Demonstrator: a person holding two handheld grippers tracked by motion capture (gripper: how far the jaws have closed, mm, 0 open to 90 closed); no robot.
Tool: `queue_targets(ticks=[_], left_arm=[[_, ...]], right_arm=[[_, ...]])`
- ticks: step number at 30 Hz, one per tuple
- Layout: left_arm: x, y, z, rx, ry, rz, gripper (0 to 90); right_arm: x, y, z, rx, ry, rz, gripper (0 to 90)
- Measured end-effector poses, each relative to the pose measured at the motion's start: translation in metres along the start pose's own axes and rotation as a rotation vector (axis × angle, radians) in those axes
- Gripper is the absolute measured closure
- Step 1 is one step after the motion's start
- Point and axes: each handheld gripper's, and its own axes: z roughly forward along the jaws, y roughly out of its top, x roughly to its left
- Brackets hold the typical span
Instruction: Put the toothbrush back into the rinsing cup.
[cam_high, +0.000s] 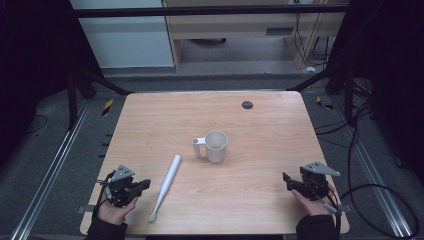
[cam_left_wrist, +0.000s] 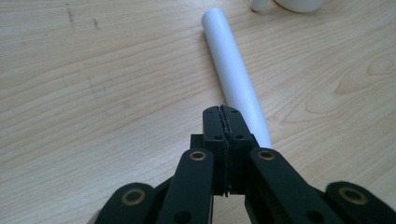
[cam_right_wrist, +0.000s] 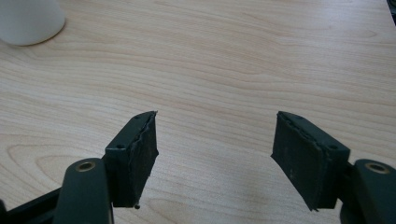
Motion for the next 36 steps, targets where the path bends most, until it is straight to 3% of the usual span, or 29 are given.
queue_targets(ticks=[14, 23, 36], left_arm=[[-0.023, -0.006, 0.007, 0.058, -0.074, 0.05, 89.1], [-0.03, -0.009, 0.015, 0.106, -0.097, 0.087, 89.1], [-0.032, -0.011, 0.021, 0.155, -0.102, 0.107, 89.2]], right_arm=[[0.002, 0.0, 0.001, 0.009, 0.008, -0.006, 30.4], [0.002, 0.0, 0.002, 0.013, 0.01, -0.007, 30.3], [0.001, -0.001, 0.003, 0.02, 0.012, -0.008, 30.1]])
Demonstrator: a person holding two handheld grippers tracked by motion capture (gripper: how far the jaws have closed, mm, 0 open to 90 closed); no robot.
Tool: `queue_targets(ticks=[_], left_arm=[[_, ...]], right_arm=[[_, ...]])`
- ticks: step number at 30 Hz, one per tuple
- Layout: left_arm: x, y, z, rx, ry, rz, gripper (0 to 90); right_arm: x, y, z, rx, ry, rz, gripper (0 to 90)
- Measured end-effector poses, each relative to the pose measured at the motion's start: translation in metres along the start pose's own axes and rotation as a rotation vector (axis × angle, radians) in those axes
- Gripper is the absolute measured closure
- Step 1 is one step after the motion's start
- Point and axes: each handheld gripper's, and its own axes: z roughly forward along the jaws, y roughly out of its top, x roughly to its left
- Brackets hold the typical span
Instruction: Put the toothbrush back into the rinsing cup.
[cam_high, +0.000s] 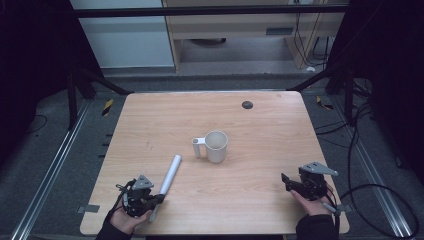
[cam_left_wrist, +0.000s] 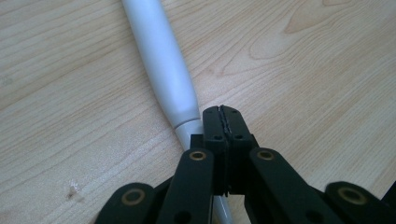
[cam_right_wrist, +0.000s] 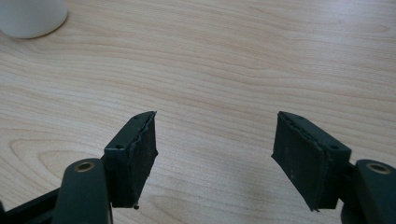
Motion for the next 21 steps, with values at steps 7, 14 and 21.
queue_targets(ticks=[7, 14, 21], left_arm=[[0.0011, -0.0004, 0.0, 0.008, 0.005, -0.002, 89.1], [0.0031, -0.001, 0.0003, 0.017, 0.021, -0.011, 89.2], [0.0069, -0.0016, -0.0002, 0.025, 0.043, -0.023, 89.2]], right_arm=[[0.0001, -0.0003, 0.0004, 0.004, 0.001, 0.005, 30.0], [0.0002, -0.0004, 0.0006, 0.005, 0.0, 0.006, 30.0], [-0.0002, -0.0005, 0.001, 0.005, -0.002, 0.001, 30.0]])
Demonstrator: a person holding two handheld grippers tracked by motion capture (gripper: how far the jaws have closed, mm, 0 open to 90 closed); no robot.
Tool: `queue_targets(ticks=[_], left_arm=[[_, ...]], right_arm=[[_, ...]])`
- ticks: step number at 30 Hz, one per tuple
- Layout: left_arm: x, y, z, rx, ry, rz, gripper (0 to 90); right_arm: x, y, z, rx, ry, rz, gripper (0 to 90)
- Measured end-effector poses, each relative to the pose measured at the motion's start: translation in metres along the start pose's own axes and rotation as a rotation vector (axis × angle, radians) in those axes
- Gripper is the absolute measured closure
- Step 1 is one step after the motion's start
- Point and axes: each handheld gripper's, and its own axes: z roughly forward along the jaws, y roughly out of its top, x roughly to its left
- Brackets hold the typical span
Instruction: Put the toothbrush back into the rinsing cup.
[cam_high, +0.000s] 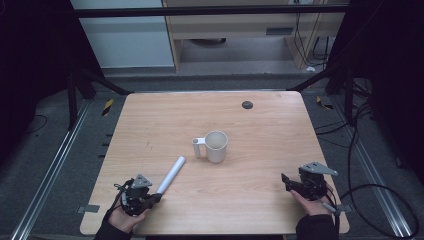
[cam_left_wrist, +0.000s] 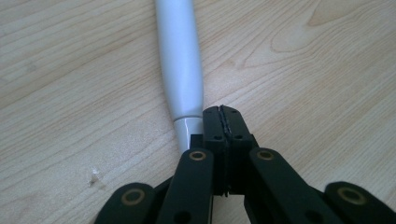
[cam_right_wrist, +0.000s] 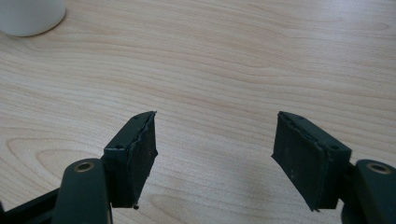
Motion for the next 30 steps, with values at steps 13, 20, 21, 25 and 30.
queue_targets(ticks=[13, 20, 21, 25, 30], left_arm=[[0.005, -0.001, -0.001, 0.005, 0.031, -0.027, 89.3], [0.009, -0.002, -0.002, 0.006, 0.047, -0.041, 89.4], [0.009, -0.002, -0.003, 0.008, 0.05, -0.043, 89.3], [0.012, -0.002, -0.003, 0.008, 0.061, -0.055, 89.3], [0.014, -0.003, -0.004, 0.008, 0.075, -0.065, 89.4]], right_arm=[[0.0, 0.0, 0.0, 0.004, -0.002, -0.003, 30.0], [0.0, 0.0, 0.0, 0.004, -0.004, -0.002, 29.9], [0.0, 0.0, 0.0, 0.004, -0.003, -0.001, 30.0], [-0.001, 0.0, 0.0, 0.006, -0.004, -0.002, 30.0], [0.0, 0.0, 0.0, 0.005, -0.003, -0.004, 30.0]])
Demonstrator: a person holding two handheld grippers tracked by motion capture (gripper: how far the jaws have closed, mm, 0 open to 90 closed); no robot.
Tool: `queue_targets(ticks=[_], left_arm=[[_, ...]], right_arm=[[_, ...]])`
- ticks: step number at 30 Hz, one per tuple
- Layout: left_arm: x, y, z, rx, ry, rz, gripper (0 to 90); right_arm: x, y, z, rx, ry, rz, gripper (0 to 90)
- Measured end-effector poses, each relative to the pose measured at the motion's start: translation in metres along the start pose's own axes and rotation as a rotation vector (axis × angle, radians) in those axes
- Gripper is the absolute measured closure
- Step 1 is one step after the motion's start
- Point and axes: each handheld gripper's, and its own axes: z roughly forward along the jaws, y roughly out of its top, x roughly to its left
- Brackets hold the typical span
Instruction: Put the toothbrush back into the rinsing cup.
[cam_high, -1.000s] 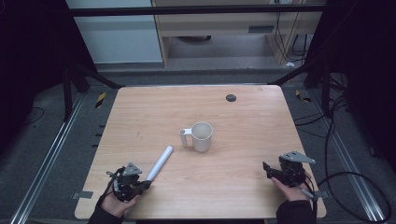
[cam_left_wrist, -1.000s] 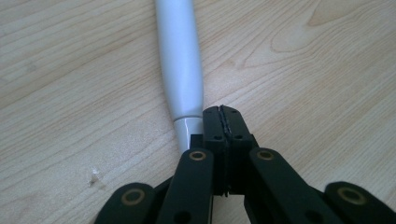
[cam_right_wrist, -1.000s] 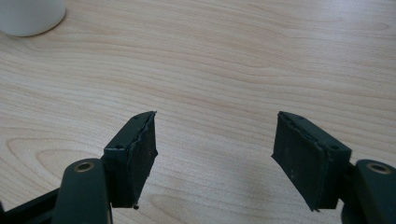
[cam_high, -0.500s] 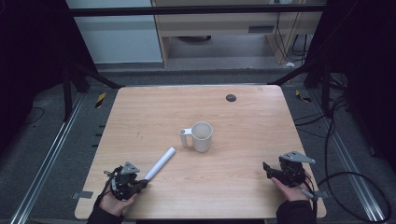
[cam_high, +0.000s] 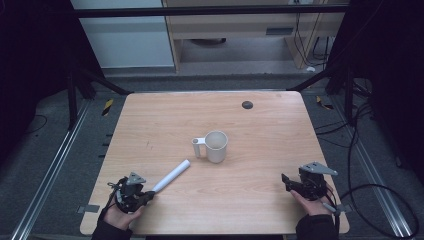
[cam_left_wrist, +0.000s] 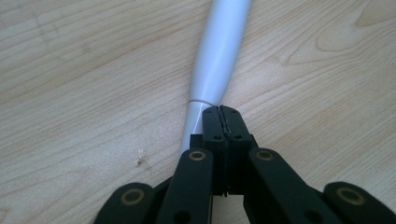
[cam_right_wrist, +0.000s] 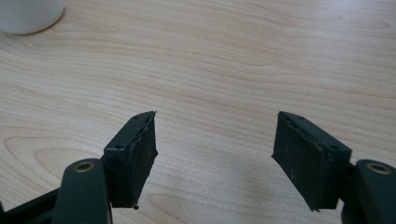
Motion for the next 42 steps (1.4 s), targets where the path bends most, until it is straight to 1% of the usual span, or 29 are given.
queue_targets(ticks=[9, 10, 11, 18, 20, 21, 24, 27, 32, 36, 39, 42], left_arm=[[0.005, 0.0, 0.0, 0.0, 0.027, -0.009, 89.4], [0.006, 0.0, 0.0, 0.0, 0.037, -0.011, 89.4], [0.007, 0.0, 0.001, -0.001, 0.046, -0.012, 89.4], [0.014, 0.0, 0.0, -0.018, 0.071, -0.029, 89.5], [0.016, 0.001, 0.001, -0.02, 0.076, -0.034, 89.4], [0.017, 0.001, 0.001, -0.018, 0.078, -0.032, 89.4], [0.02, 0.002, 0.001, -0.026, 0.084, -0.043, 89.4], [0.022, 0.003, 0.002, -0.03, 0.089, -0.052, 89.4], [0.024, 0.004, 0.003, -0.032, 0.095, -0.059, 89.4], [0.028, 0.007, 0.007, -0.039, 0.109, -0.063, 89.4], [0.031, 0.01, 0.009, -0.036, 0.118, -0.065, 89.4], [0.034, 0.013, 0.011, -0.042, 0.129, -0.074, 89.4]], right_arm=[[0.0, 0.0, 0.0, 0.0, 0.0, 0.0, 30.0], [0.0, 0.0, 0.0, 0.001, 0.0, 0.002, 30.0], [0.0, 0.0, 0.0, 0.001, 0.001, 0.002, 29.9], [0.001, 0.0, 0.0, 0.003, 0.0, 0.005, 30.0], [0.001, 0.0, 0.0, 0.004, 0.005, 0.006, 30.0], [0.001, 0.0, 0.0, 0.002, 0.002, -0.002, 30.0], [0.001, 0.0, 0.0, 0.004, 0.005, 0.008, 30.0], [0.001, 0.0, 0.001, 0.002, 0.001, -0.001, 30.0], [0.001, 0.001, 0.001, 0.003, 0.003, 0.002, 30.0], [0.001, 0.0, 0.001, 0.002, 0.001, 0.0, 30.0], [0.001, 0.001, 0.001, 0.003, 0.001, -0.001, 30.0], [0.001, 0.001, 0.001, 0.005, 0.002, 0.002, 30.0]])
